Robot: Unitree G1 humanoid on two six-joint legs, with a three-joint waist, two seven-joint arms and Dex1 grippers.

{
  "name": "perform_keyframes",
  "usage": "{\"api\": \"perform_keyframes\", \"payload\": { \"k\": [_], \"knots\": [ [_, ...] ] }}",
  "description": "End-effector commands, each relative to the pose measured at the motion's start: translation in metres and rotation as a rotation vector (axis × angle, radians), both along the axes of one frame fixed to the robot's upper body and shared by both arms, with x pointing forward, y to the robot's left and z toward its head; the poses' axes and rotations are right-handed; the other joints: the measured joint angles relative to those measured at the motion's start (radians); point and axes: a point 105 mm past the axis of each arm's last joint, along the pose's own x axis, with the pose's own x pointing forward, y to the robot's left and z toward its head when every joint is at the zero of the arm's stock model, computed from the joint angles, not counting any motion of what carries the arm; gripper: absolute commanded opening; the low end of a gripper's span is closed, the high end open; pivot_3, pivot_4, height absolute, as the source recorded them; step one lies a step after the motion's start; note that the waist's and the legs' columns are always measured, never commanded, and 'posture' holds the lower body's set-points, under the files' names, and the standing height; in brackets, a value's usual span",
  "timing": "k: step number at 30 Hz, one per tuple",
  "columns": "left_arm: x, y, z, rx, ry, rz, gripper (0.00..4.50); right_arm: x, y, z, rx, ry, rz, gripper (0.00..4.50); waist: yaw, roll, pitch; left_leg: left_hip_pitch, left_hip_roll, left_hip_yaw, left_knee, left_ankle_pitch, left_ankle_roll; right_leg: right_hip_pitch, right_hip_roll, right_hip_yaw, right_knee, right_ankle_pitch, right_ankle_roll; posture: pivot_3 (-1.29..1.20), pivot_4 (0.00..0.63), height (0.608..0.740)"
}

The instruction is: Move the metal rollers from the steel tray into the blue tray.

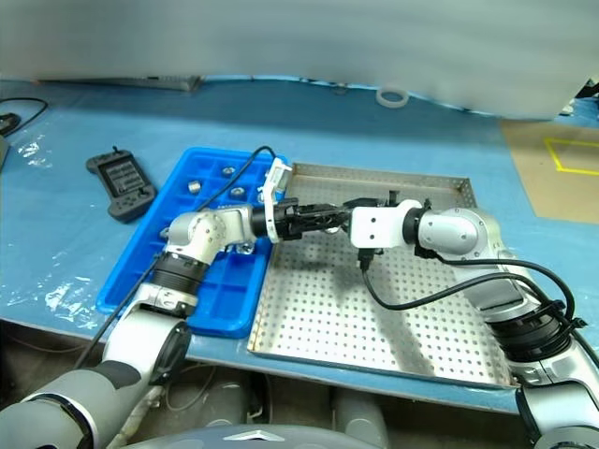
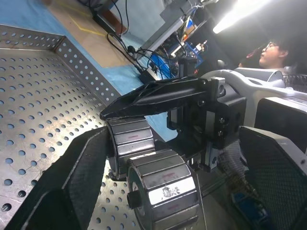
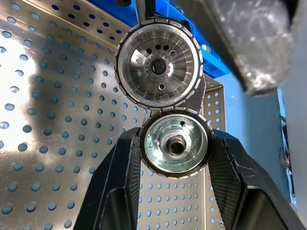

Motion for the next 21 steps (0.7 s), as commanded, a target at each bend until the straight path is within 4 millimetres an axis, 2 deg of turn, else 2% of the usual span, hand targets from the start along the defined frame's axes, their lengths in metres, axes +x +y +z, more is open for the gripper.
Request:
{"api": "perform_keyframes", "payload": {
  "k": [1, 5, 8, 12, 15, 18, 20, 21],
  "knots": [
    [-0.003, -0.008, 0.001, 0.028, -0.049, -0.028, 4.45, 0.001, 0.005, 0.019, 0.019, -0.076, 0.023, 1.67, 0.0, 0.0, 0.0, 0.0, 0.0, 0.0, 0.0, 0.0, 0.0, 0.0, 0.0, 0.0, 0.0, 0.0, 0.0, -0.29, 0.15, 0.74],
    [0.0, -0.007, 0.001, 0.03, -0.081, -0.015, 4.45, 0.003, 0.004, 0.018, 0.018, -0.075, 0.017, 1.67, 0.0, 0.0, 0.0, 0.0, 0.0, 0.0, 0.0, 0.0, 0.0, 0.0, 0.0, 0.0, 0.0, 0.0, 0.0, -0.29, 0.15, 0.74],
    [0.002, -0.006, 0.0, 0.035, -0.091, 0.002, 3.82, 0.003, 0.004, 0.017, 0.019, -0.074, 0.015, 1.67, 0.0, 0.0, 0.0, 0.0, 0.0, 0.0, 0.0, 0.0, 0.0, 0.0, 0.0, 0.0, 0.0, 0.0, 0.0, -0.29, 0.15, 0.74],
    [0.008, -0.003, -0.007, 0.089, -0.104, 0.031, 2.57, 0.004, 0.003, 0.018, 0.021, -0.076, 0.011, 1.67, 0.0, 0.0, 0.0, 0.0, 0.0, 0.0, 0.0, 0.0, 0.0, 0.0, 0.0, 0.0, 0.0, 0.0, 0.0, -0.29, 0.15, 0.74],
    [0.007, 0.002, -0.005, 0.075, -0.101, 0.018, 2.57, 0.006, 0.003, 0.019, 0.024, -0.08, 0.009, 1.67, 0.0, 0.0, 0.0, 0.0, 0.0, 0.0, 0.001, 0.0, 0.0, 0.0, 0.0, 0.0, 0.0, 0.0, 0.0, -0.29, 0.15, 0.74],
    [0.001, 0.005, -0.002, 0.048, -0.105, -0.019, 2.01, 0.007, 0.004, 0.019, 0.026, -0.083, 0.011, 1.67, -0.001, 0.0, 0.0, 0.0, 0.0, 0.0, 0.0, 0.0, 0.0, 0.0, 0.0, 0.0, 0.001, 0.0, 0.0, -0.29, 0.15, 0.74],
    [-0.001, 0.008, -0.005, 0.069, -0.112, -0.031, 1.45, 0.007, 0.005, 0.02, 0.028, -0.085, 0.014, 1.67, 0.0, 0.0, 0.0, 0.0, 0.001, 0.0, 0.0, 0.0, 0.0, 0.0, 0.0, 0.0, 0.001, 0.0, 0.0, -0.29, 0.15, 0.74],
    [-0.001, 0.01, -0.008, 0.095, -0.118, -0.032, 1.33, 0.007, 0.005, 0.02, 0.029, -0.085, 0.016, 1.67, 0.0, 0.0, 0.0, 0.0, 0.001, 0.0, 0.0, 0.0, 0.0, 0.0, 0.0, 0.0, 0.001, 0.0, 0.0, -0.29, 0.15, 0.74]
  ]
}}
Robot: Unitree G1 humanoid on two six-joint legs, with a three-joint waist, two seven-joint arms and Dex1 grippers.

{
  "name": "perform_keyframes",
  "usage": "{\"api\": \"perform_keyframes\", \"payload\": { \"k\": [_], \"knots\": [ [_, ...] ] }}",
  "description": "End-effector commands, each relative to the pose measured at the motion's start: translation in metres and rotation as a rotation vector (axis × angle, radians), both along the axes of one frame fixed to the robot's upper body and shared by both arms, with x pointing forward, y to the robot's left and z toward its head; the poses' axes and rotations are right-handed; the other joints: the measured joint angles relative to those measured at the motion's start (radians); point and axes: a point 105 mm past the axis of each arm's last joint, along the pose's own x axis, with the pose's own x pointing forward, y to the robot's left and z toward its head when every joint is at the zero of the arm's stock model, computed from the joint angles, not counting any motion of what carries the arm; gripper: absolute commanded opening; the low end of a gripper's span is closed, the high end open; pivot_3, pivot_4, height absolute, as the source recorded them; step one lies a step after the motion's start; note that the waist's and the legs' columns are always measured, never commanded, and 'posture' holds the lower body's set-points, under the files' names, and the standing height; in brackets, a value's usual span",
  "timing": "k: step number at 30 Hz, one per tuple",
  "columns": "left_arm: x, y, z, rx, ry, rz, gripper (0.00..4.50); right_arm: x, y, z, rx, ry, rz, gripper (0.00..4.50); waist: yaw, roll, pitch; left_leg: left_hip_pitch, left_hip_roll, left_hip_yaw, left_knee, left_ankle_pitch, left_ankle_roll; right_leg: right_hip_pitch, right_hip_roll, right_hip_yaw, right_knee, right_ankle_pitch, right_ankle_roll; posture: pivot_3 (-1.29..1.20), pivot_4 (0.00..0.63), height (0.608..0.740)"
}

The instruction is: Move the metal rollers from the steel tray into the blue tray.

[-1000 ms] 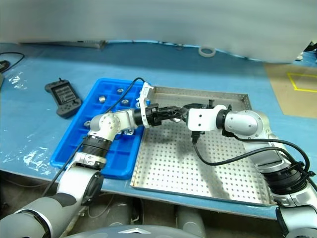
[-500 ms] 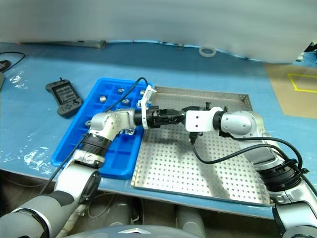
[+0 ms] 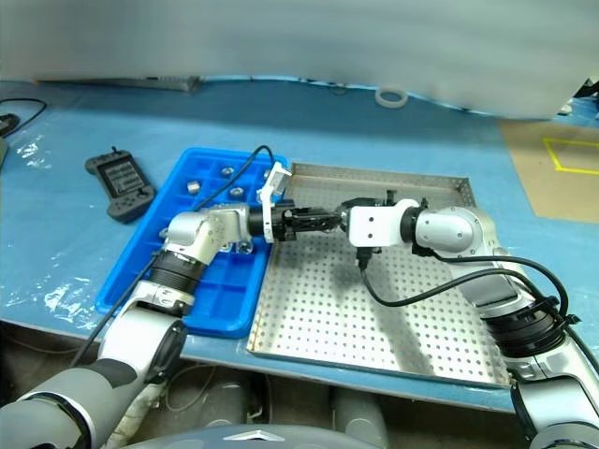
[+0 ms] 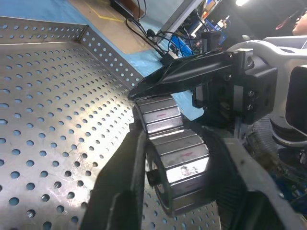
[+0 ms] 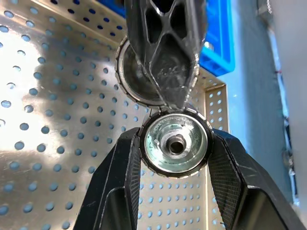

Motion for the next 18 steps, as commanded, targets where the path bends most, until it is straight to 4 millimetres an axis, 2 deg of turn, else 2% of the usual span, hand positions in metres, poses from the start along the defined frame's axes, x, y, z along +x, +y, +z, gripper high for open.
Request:
{"api": "perform_keyframes", "payload": {
  "k": [1, 11, 14, 18],
  "knots": [
    [-0.009, 0.0, -0.001, 0.036, -0.043, -0.07, 1.33, 0.004, 0.002, 0.021, 0.028, -0.077, 0.001, 1.67, 0.001, 0.0, 0.0, 0.0, 0.0, 0.0, 0.0, 0.0, 0.0, 0.0, 0.0, 0.0, 0.0, 0.0, 0.0, -0.28, 0.15, 0.74],
    [0.005, 0.037, -0.018, 0.176, -0.138, 0.019, 1.33, 0.004, 0.003, 0.021, 0.042, -0.069, -0.001, 1.67, 0.001, 0.0, 0.0, 0.0, 0.0, 0.0, 0.001, 0.0, 0.0, 0.001, 0.0, 0.0, 0.0, 0.0, 0.0, -0.28, 0.15, 0.74],
    [0.007, 0.057, -0.026, 0.285, -0.293, 0.028, 1.33, 0.003, 0.0, 0.019, 0.05, -0.048, -0.009, 1.67, 0.0, 0.0, 0.0, 0.0, 0.0, 0.0, 0.001, 0.0, 0.0, 0.0, 0.0, 0.0, 0.0, 0.0, 0.0, -0.28, 0.15, 0.74],
    [0.017, 0.081, -0.014, 0.289, -0.331, 0.081, 1.33, 0.0, -0.003, 0.015, 0.08, 0.019, -0.024, 1.67, 0.004, 0.0, 0.0, 0.0, 0.0, 0.0, 0.0, 0.0, 0.0, 0.0, 0.0, 0.0, 0.0, 0.0, 0.0, -0.27, 0.15, 0.74]
  ]
}}
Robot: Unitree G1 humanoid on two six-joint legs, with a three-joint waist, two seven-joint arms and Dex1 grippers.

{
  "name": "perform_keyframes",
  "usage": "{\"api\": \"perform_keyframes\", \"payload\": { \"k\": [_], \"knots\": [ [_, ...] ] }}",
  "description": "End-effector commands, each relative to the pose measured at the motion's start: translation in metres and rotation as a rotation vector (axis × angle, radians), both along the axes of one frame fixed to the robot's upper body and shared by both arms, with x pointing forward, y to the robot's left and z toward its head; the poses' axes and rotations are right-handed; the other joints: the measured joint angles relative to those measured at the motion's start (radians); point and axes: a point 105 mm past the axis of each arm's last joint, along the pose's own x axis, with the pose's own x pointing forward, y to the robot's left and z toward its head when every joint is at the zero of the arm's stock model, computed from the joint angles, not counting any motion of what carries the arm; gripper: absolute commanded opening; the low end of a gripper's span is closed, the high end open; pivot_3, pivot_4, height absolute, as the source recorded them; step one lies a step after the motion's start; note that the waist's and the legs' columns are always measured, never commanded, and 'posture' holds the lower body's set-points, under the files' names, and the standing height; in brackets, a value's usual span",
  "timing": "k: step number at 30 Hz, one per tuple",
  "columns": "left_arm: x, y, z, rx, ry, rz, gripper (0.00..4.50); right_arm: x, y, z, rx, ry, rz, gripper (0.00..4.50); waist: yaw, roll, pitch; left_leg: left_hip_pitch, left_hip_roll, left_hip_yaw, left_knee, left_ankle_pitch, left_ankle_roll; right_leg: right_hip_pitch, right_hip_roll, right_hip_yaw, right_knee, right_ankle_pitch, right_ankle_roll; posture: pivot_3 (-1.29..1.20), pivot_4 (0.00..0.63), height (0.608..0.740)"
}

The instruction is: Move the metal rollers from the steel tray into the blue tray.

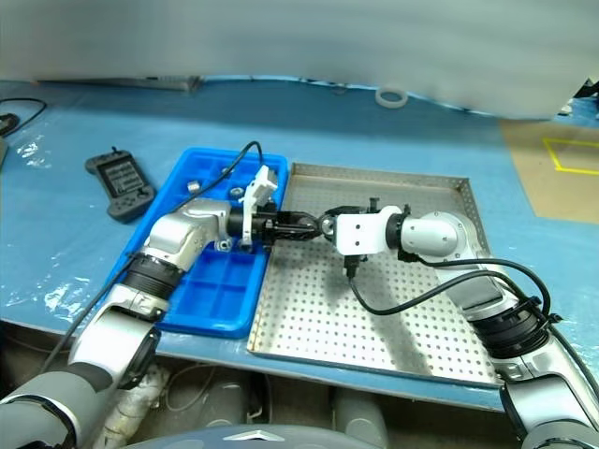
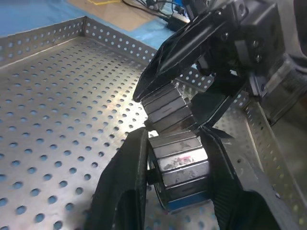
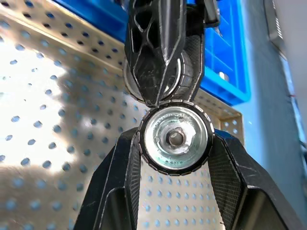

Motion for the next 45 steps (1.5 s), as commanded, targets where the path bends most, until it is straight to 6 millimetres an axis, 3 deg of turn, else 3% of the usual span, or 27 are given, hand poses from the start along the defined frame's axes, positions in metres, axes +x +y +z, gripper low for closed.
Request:
{"api": "perform_keyframes", "payload": {
  "k": [1, 5, 11, 15, 17, 19, 21, 24, 25, 30, 33, 38, 45],
  "knots": [
    [0.024, 0.056, -0.004, 0.105, -0.033, 0.178, 1.33, 0.008, -0.023, 0.023, 0.034, -0.03, -0.098, 1.67, 0.0, 0.0, 0.0, 0.0, 0.0, 0.0, 0.0, 0.0, 0.0, 0.0, 0.0, 0.0, 0.0, 0.0, 0.0, -0.27, 0.15, 0.74],
    [0.036, 0.075, 0.001, 0.158, -0.118, 0.232, 1.33, 0.007, -0.025, 0.017, 0.044, 0.013, -0.109, 1.67, -0.005, 0.0, 0.0, 0.003, 0.0, 0.0, 0.0, 0.0, -0.003, 0.002, 0.001, 0.001, 0.0, 0.0, 0.0, -0.26, 0.15, 0.74],
    [0.036, 0.09, 0.022, 0.123, -0.181, 0.243, 1.33, 0.006, -0.032, 0.011, 0.051, 0.053, -0.135, 1.67, 0.01, 0.0, 0.0, 0.005, 0.0, 0.0, -0.001, -0.001, -0.005, 0.005, 0.0, 0.0, 0.0, 0.0, -0.001, -0.24, 0.15, 0.74],
    [0.02, 0.102, 0.058, -0.016, -0.194, 0.247, 1.33, 0.006, -0.045, 0.009, 0.046, 0.055, -0.179, 1.67, 0.008, -0.001, 0.0, 0.003, 0.0, 0.0, -0.001, -0.001, -0.004, 0.003, 0.0, 0.0, -0.001, 0.0, -0.001, -0.23, 0.15, 0.74],
    [0.004, 0.11, 0.092, -0.183, -0.151, 0.252, 1.33, 0.006, -0.054, 0.002, 0.044, 0.066, -0.212, 1.67, 0.009, -0.001, 0.0, 0.002, 0.0, 0.0, -0.002, -0.001, -0.005, 0.001, 0.0, 0.0, 0.0, 0.0, -0.001, -0.2, 0.15, 0.74],
    [-0.017, 0.117, 0.101, -0.248, -0.079, 0.24, 1.33, 0.005, -0.056, -0.006, 0.045, 0.08, -0.226, 1.67, 0.009, -0.001, 0.0, 0.002, 0.001, 0.0, -0.002, -0.002, -0.005, 0.001, 0.0, 0.0, 0.0, 0.0, -0.001, -0.18, 0.15, 0.74],
    [-0.03, 0.125, 0.089, -0.23, 0.022, 0.251, 1.33, 0.002, -0.054, -0.012, 0.048, 0.099, -0.218, 1.67, 0.007, 0.0, 0.0, 0.003, 0.0, 0.001, -0.003, -0.002, -0.006, 0.001, 0.0, 0.0, 0.0, 0.0, -0.001, -0.17, 0.15, 0.74],
    [-0.045, 0.153, 0.039, -0.087, 0.171, 0.371, 1.33, -0.005, -0.046, -0.023, 0.035, 0.133, -0.175, 1.67, 0.0, 0.002, -0.001, 0.007, 0.0, 0.001, -0.004, -0.002, -0.007, 0.003, 0.001, 0.001, 0.0, 0.0, -0.001, -0.12, 0.15, 0.74],
    [-0.049, 0.158, 0.032, -0.068, 0.195, 0.399, 1.33, -0.006, -0.044, -0.025, 0.034, 0.139, -0.166, 1.67, 0.0, 0.001, 0.0, 0.009, 0.0, 0.001, -0.006, -0.002, -0.009, 0.004, 0.001, 0.002, -0.001, 0.0, -0.001, -0.12, 0.15, 0.74],
    [-0.06, 0.192, 0.002, -0.051, 0.272, 0.586, 1.33, -0.007, -0.03, -0.034, 0.027, 0.157, -0.114, 1.67, 0.03, -0.004, 0.001, 0.009, 0.003, -0.001, -0.01, 0.002, -0.014, 0.002, 0.003, -0.001, 0.0, 0.0, 0.0, -0.05, 0.15, 0.74],
    [-0.073, 0.205, -0.004, -0.054, 0.292, 0.648, 1.33, 0.002, -0.024, -0.029, 0.032, 0.137, -0.086, 1.67, 0.037, -0.005, 0.001, 0.009, 0.002, -0.001, -0.011, 0.002, -0.014, 0.002, 0.003, 0.0, -0.001, 0.0, 0.0, 0.0, 0.15, 0.74],
    [-0.084, 0.202, -0.004, -0.055, 0.298, 0.647, 1.33, 0.01, -0.018, -0.029, 0.018, 0.127, -0.047, 1.67, 0.068, -0.007, 0.001, 0.009, 0.001, 0.0, -0.014, 0.002, -0.014, 0.002, 0.003, -0.001, -0.002, 0.0, -0.001, 0.04, 0.15, 0.74],
    [-0.09, 0.164, -0.014, -0.074, 0.356, 0.518, 1.33, 0.01, -0.016, -0.034, 0.013, 0.13, -0.026, 1.67, 0.089, -0.007, 0.001, 0.01, 0.001, 0.0, -0.015, 0.002, -0.015, 0.002, 0.003, 0.0, -0.002, 0.0, 0.0, 0.03, 0.15, 0.74]
  ]
}}
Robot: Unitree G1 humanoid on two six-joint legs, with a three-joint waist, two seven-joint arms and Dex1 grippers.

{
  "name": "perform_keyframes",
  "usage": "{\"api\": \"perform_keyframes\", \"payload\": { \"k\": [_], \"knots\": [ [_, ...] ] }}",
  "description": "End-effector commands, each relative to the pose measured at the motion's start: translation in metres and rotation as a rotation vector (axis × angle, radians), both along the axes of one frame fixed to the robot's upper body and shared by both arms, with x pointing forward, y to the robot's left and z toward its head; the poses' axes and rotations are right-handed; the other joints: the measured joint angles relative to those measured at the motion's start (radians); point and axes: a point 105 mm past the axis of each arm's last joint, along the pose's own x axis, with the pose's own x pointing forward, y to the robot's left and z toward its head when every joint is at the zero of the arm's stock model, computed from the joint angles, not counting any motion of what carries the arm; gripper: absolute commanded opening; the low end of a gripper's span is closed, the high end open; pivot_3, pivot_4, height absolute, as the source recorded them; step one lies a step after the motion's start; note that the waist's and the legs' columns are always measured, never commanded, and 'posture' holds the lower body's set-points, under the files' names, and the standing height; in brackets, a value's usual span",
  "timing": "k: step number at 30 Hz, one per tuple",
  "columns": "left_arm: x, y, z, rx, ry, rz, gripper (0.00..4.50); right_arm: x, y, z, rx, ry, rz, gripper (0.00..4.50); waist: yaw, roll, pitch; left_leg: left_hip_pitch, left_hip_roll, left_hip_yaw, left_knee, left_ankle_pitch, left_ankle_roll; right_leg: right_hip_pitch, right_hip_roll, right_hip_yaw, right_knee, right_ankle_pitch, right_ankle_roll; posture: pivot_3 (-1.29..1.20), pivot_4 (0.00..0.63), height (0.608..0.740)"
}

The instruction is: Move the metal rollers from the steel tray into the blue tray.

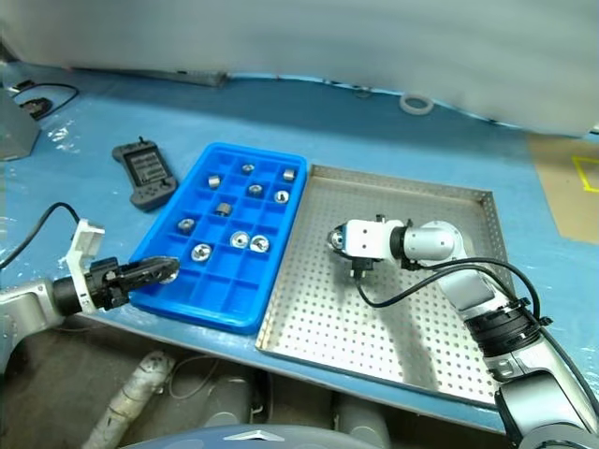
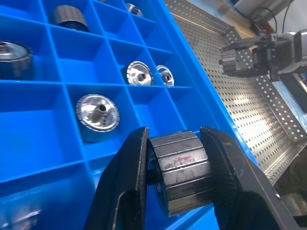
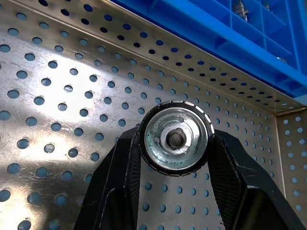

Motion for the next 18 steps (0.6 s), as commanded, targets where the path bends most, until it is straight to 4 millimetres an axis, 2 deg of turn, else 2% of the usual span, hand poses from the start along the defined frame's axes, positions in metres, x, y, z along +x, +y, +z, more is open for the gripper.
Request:
{"api": "perform_keyframes", "payload": {
  "k": [1, 4, 12, 14, 18],
  "knots": [
    [-0.006, -0.024, 0.002, -0.026, -0.001, -0.099, 1.33, 0.0, 0.001, 0.008, 0.006, -0.045, 0.02, 1.67, -0.002, 0.0, 0.0, 0.0, 0.0, 0.0, 0.0, 0.0, 0.0, 0.0, 0.0, 0.0, 0.0, 0.0, 0.0, 0.02, 0.15, 0.74],
    [-0.005, -0.028, -0.011, -0.015, 0.03, -0.095, 1.33, -0.001, -0.003, 0.008, 0.011, -0.044, -0.001, 1.67, -0.008, -0.001, 0.0, 0.001, 0.0, 0.0, 0.0, 0.001, -0.001, 0.0, 0.0, 0.0, 0.0, 0.0, 0.0, 0.01, 0.15, 0.74],
    [0.003, -0.038, -0.018, -0.009, 0.039, -0.119, 1.33, -0.005, -0.008, 0.005, 0.008, -0.048, -0.026, 1.67, -0.011, -0.001, 0.0, 0.002, 0.001, 0.0, -0.001, 0.002, -0.003, 0.001, 0.001, 0.0, 0.001, 0.0, 0.0, -0.02, 0.15, 0.74],
    [0.008, -0.034, -0.022, 0.005, 0.028, -0.094, 2.07, -0.005, -0.009, 0.006, 0.009, -0.051, -0.036, 1.67, -0.011, -0.001, 0.0, 0.003, 0.001, 0.0, -0.001, 0.002, -0.003, 0.001, 0.001, 0.0, 0.001, 0.0, 0.0, -0.05, 0.15, 0.74],
    [0.003, -0.038, -0.027, 0.027, 0.027, -0.124, 3.28, -0.007, -0.008, 0.007, 0.015, -0.051, -0.043, 1.67, -0.014, 0.0, -0.001, 0.005, 0.001, 0.0, -0.001, 0.002, -0.003, 0.003, 0.001, 0.0, 0.001, 0.0, 0.0, -0.05, 0.15, 0.74]
  ]
}}
